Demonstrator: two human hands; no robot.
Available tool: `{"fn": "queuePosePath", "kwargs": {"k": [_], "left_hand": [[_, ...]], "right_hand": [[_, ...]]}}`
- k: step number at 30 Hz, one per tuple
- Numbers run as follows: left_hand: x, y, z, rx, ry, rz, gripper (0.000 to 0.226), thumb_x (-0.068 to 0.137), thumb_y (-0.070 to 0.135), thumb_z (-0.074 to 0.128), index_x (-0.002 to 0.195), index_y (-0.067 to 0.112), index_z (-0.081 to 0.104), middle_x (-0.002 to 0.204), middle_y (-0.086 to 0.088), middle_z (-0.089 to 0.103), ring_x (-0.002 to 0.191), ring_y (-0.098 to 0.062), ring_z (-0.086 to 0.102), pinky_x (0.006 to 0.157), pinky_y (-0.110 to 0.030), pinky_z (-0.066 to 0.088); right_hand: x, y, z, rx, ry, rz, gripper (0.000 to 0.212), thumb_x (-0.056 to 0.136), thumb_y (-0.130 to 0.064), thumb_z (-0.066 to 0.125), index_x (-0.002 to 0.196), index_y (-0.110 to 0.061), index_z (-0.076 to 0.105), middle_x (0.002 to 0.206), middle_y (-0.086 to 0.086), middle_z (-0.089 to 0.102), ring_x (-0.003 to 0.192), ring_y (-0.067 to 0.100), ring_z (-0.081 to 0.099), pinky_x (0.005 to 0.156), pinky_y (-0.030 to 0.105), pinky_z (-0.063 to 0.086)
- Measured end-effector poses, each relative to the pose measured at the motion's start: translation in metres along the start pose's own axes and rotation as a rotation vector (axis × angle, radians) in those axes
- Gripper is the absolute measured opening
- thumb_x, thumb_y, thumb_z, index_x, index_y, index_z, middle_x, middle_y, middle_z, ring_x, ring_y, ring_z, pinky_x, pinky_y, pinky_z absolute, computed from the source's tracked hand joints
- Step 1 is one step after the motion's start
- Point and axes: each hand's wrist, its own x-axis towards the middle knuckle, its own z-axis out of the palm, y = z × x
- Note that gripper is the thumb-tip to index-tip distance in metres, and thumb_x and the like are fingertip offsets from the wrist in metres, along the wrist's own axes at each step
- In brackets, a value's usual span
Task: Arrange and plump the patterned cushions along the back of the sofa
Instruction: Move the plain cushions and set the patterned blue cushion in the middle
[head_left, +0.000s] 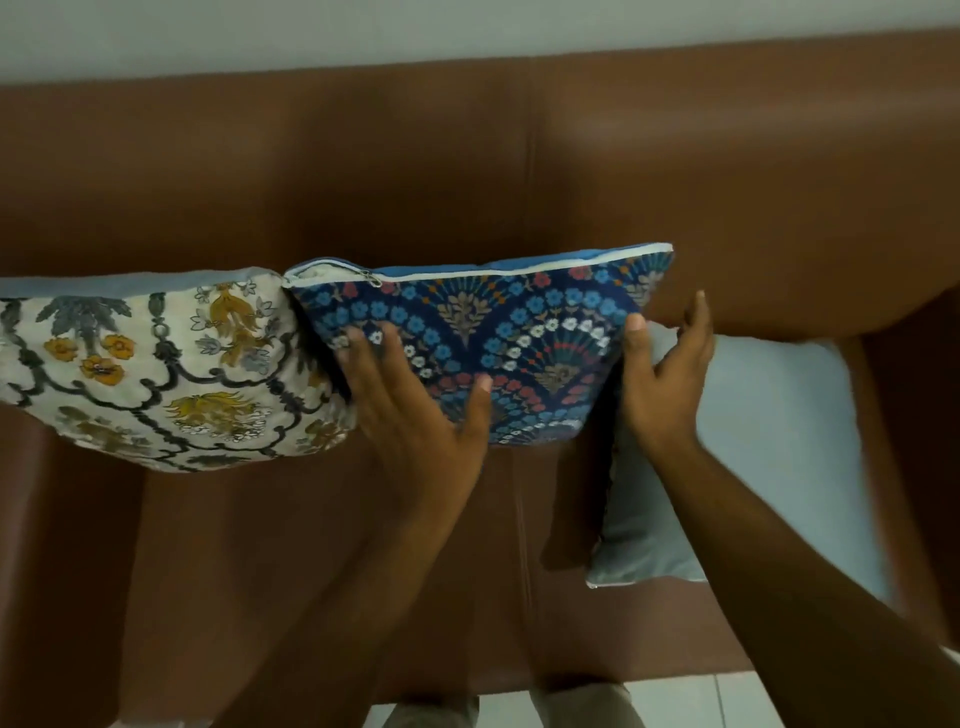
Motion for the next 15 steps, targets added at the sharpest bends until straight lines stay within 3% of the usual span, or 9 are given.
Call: {"fn": "queuePosePath", "kwargs": {"k": [2,4,7,9,11,13,15], "left_hand": [[-0.037,0.018,0.018,-0.019,-0.152,0.127,0.088,0.089,0.053,0.064,0.155,0.005,0.031,0.164,-0.026,0.02,0.152,-0.041,0.02,0.118,-0.051,0.026],[-0.068,0.036,0.044,-0.115,-0.332,0.141,0.083,0.087,0.055,0.062,0.15,0.006,0.041,0.161,-0.025,0.03,0.148,-0.039,0.031,0.116,-0.049,0.032],[-0.105,0.063,0.088,-0.232,-0.644,-0.043,0.093,0.081,0.073,0.054,0.151,0.014,0.039,0.158,-0.014,0.039,0.146,-0.029,0.036,0.118,-0.052,0.035],[-0.117,0.071,0.117,-0.233,-0.83,-0.169,0.106,0.074,0.086,0.05,0.156,0.022,0.031,0.162,-0.006,0.034,0.149,-0.025,0.032,0.119,-0.05,0.033],[-0.124,0.073,0.151,-0.24,-0.872,-0.251,0.108,0.071,0.084,0.057,0.156,0.024,0.03,0.161,-0.003,0.036,0.148,-0.024,0.036,0.118,-0.048,0.035],[-0.129,0.07,0.178,-0.21,-0.841,-0.316,0.104,0.072,0.072,0.07,0.155,0.022,0.032,0.158,-0.003,0.042,0.145,-0.024,0.04,0.118,-0.045,0.035],[-0.137,0.068,0.202,-0.14,-0.805,-0.462,0.109,0.067,0.075,0.071,0.155,0.025,0.032,0.159,-0.001,0.041,0.146,-0.023,0.039,0.121,-0.045,0.032]], "right_hand": [[-0.006,0.02,-0.039,-0.103,-0.015,0.073,0.097,0.087,-0.075,0.044,0.16,-0.015,0.024,0.162,0.012,0.033,0.149,0.027,0.034,0.12,0.048,0.033],[-0.007,0.044,-0.082,-0.219,-0.021,0.124,0.099,0.085,-0.081,0.04,0.159,-0.016,0.028,0.162,0.011,0.036,0.148,0.028,0.036,0.119,0.053,0.034],[-0.002,0.084,-0.152,-0.349,-0.035,0.21,0.106,0.082,-0.089,0.037,0.158,-0.014,0.031,0.161,0.013,0.038,0.149,0.032,0.037,0.119,0.053,0.034],[0.001,0.115,-0.189,-0.408,-0.072,0.3,0.097,0.087,-0.078,0.046,0.157,-0.012,0.032,0.161,0.015,0.038,0.147,0.037,0.038,0.118,0.053,0.034],[0.007,0.154,-0.222,-0.453,-0.122,0.384,0.098,0.086,-0.076,0.052,0.157,-0.011,0.032,0.16,0.018,0.038,0.145,0.041,0.04,0.115,0.054,0.036],[0.017,0.195,-0.247,-0.472,-0.198,0.486,0.105,0.083,-0.08,0.054,0.159,-0.012,0.027,0.162,0.019,0.033,0.146,0.043,0.037,0.116,0.057,0.036],[0.032,0.242,-0.264,-0.421,-0.329,0.632,0.105,0.083,-0.077,0.058,0.159,-0.012,0.027,0.163,0.017,0.034,0.144,0.042,0.04,0.116,0.055,0.038]]}}
